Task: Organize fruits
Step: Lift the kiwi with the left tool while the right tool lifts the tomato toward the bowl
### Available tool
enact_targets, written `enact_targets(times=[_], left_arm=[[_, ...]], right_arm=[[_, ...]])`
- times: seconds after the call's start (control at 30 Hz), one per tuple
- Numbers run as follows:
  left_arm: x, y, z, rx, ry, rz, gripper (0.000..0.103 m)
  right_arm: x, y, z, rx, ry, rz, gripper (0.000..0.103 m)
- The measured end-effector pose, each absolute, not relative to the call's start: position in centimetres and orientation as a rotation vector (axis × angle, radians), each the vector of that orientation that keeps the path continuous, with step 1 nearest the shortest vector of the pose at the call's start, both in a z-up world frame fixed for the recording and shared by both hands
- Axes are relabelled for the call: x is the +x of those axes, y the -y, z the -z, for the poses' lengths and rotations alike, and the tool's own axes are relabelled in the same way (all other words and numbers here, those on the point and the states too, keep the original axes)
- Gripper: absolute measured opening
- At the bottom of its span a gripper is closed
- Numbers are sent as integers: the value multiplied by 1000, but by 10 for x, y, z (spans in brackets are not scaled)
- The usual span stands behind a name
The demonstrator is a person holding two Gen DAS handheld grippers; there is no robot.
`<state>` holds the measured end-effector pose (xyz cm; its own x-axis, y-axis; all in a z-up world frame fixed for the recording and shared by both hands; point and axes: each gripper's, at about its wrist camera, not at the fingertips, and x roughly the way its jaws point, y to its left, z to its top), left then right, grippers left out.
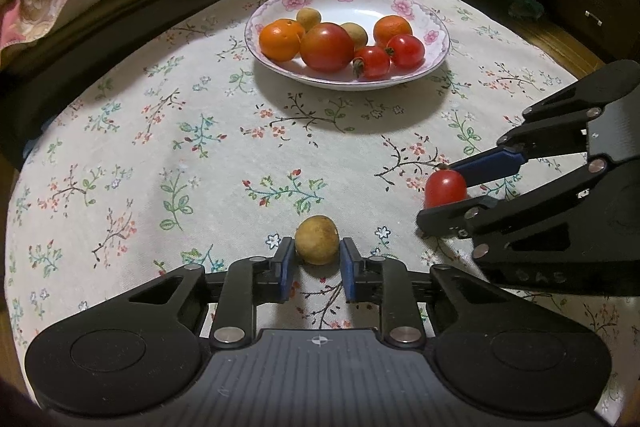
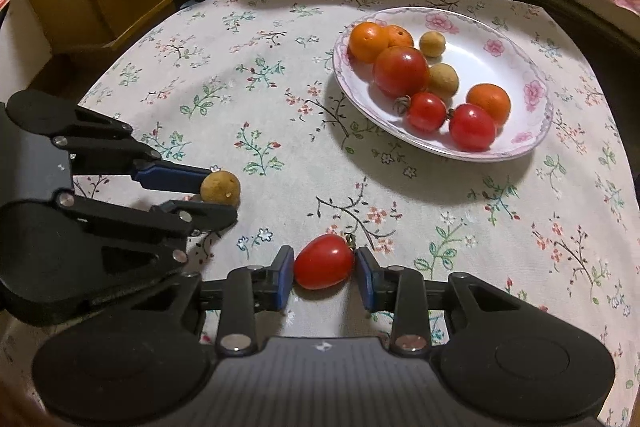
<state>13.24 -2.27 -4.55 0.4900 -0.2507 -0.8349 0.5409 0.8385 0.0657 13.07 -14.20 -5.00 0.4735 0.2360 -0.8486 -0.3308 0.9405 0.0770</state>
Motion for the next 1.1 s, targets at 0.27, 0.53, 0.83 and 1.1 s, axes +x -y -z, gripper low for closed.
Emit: enact_targets(times=[0.27, 0.53, 0.83, 1.1], left_arm=[[130, 26, 46, 364, -938, 484, 31], [131, 28, 47, 382, -934, 475, 34], [134, 21, 47, 354, -940, 459, 47], [131, 22, 47, 340, -948, 472, 35]], right_arm=[[124, 146, 46, -79, -1009, -333, 36], [122, 151, 47, -68, -1016, -323, 36], [118, 157, 48, -64, -1023, -311, 36], [117, 161, 46, -58, -1016, -295, 36]])
